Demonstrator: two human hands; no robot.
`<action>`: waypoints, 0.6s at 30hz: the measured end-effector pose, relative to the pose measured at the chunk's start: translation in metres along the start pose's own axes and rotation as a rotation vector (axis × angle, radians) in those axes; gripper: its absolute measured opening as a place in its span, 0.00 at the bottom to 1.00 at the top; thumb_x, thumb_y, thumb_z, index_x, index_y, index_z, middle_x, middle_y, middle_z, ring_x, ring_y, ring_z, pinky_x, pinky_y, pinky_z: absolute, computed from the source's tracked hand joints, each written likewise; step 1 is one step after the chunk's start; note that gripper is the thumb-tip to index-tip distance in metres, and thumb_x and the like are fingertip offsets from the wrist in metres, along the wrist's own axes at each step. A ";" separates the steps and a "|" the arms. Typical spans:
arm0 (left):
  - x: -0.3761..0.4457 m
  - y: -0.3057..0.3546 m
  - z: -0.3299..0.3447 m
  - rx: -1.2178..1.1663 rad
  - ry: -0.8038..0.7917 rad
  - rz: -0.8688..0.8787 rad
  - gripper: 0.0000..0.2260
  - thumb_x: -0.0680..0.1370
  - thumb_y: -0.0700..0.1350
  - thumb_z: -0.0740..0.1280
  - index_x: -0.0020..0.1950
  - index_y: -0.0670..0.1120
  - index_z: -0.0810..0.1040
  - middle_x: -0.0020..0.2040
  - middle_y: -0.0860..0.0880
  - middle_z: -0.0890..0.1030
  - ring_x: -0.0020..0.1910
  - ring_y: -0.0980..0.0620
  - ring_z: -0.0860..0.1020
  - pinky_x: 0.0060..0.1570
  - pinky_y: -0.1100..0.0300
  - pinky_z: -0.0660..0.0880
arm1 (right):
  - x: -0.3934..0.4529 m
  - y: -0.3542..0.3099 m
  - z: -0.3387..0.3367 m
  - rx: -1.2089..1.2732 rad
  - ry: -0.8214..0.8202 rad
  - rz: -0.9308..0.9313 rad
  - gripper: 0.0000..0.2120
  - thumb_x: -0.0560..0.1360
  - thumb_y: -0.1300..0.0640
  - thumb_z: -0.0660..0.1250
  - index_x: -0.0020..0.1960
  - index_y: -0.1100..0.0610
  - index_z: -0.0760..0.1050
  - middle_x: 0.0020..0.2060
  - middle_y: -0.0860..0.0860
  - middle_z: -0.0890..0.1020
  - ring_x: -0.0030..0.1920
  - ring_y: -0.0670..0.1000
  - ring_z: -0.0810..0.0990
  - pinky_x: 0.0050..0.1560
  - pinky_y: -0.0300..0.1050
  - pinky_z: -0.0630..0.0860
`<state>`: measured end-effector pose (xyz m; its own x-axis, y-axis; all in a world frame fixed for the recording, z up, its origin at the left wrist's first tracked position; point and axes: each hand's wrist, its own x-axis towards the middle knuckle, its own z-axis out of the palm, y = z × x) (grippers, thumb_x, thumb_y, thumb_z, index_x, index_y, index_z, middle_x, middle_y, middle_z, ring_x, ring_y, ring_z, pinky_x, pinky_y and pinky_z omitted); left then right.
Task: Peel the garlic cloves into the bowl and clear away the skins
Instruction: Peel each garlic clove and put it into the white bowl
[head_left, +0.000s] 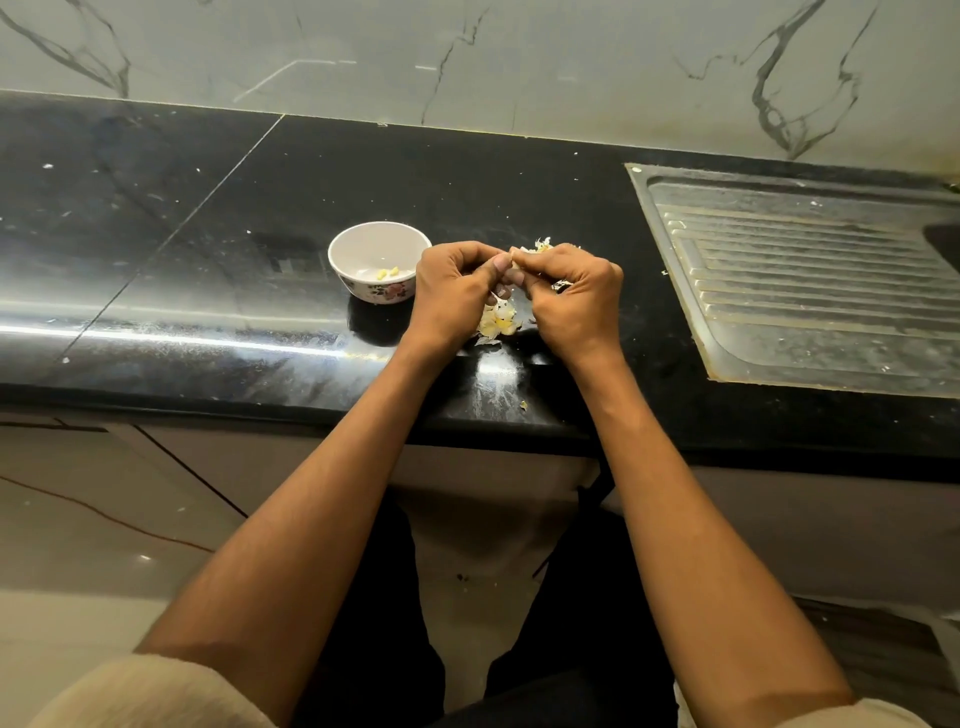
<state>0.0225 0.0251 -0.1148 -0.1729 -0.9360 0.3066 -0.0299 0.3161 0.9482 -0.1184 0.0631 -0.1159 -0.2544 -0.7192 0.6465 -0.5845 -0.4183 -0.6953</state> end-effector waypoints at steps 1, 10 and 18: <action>0.000 0.001 0.000 0.008 -0.001 0.001 0.06 0.81 0.37 0.69 0.48 0.40 0.85 0.36 0.48 0.84 0.32 0.58 0.79 0.36 0.61 0.76 | 0.001 0.000 0.000 0.002 0.006 0.000 0.07 0.73 0.64 0.78 0.51 0.61 0.88 0.43 0.51 0.88 0.44 0.44 0.86 0.47 0.37 0.80; -0.002 0.005 0.001 0.159 0.010 0.056 0.17 0.74 0.31 0.62 0.51 0.45 0.86 0.47 0.51 0.85 0.50 0.55 0.83 0.53 0.60 0.79 | 0.017 -0.018 0.005 -0.040 0.023 0.015 0.06 0.70 0.62 0.79 0.46 0.55 0.88 0.41 0.47 0.87 0.38 0.44 0.85 0.39 0.39 0.81; -0.004 0.006 0.001 0.155 -0.001 -0.063 0.11 0.70 0.32 0.60 0.39 0.45 0.79 0.36 0.48 0.80 0.36 0.54 0.75 0.36 0.52 0.73 | 0.057 -0.067 0.046 -0.058 -0.260 0.028 0.08 0.71 0.65 0.76 0.49 0.56 0.89 0.43 0.51 0.89 0.43 0.44 0.86 0.50 0.41 0.83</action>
<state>0.0224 0.0309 -0.1102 -0.1672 -0.9545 0.2470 -0.1920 0.2772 0.9414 -0.0584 0.0241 -0.0469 -0.0686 -0.8518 0.5194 -0.6248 -0.3692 -0.6880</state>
